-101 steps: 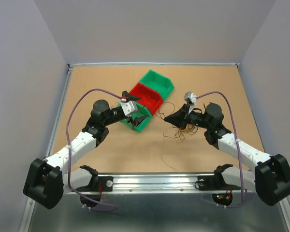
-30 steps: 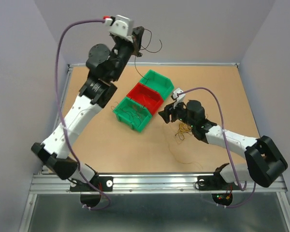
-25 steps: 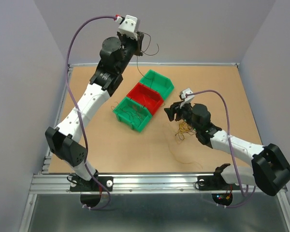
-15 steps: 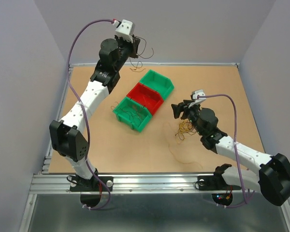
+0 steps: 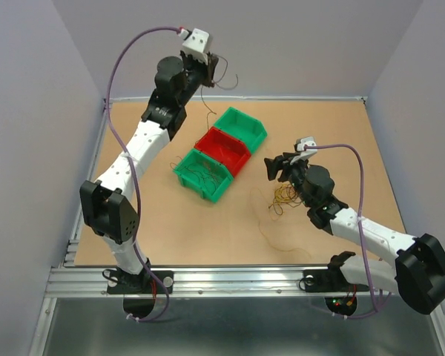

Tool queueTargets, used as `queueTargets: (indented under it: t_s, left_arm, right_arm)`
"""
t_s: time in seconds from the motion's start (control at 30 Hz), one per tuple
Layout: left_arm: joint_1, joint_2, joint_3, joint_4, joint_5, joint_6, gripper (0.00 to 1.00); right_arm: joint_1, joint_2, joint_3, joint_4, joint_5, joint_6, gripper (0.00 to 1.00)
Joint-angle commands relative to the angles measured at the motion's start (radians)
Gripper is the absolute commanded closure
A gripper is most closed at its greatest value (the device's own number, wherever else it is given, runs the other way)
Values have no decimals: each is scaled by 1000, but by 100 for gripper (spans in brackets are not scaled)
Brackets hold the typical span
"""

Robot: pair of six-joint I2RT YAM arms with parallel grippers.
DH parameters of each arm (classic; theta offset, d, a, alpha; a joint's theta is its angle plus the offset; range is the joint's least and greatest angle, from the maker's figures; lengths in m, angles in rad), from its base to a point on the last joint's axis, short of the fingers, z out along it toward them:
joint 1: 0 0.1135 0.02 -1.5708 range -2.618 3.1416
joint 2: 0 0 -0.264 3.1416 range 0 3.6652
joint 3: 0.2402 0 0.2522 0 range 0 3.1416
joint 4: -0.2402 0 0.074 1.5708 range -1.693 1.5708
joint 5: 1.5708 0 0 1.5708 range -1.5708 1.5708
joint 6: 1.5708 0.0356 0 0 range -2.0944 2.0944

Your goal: Untangle the cables

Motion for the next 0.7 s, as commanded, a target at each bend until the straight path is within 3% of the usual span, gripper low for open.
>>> queueTargets:
  t_s: [0.0,0.2,0.47,0.53,0.63,0.67]
  left_arm:
    - [5,-4,242,12,-68,63,100]
    - [-7,3,327,-8,-57,95,100]
    - [-61,-49,233,13,-30,157,100]
    - [-93,-34,257,31,-147,207,100]
    - [-96,35,415,12,-339,244,100]
    - [-93,58,531,-2,-414,239,100]
  right_arm:
    - [-8,-1,-7,63,-10,11,28]
    - [-8,-8,-16,63,-12,8,28]
    - [-6,-18,-21,64,-9,7,28]
    - [-8,-13,-18,64,-10,7,27]
    - [-8,-4,-13,66,-14,10,28]
    - [-8,-2,-12,66,-17,11,28]
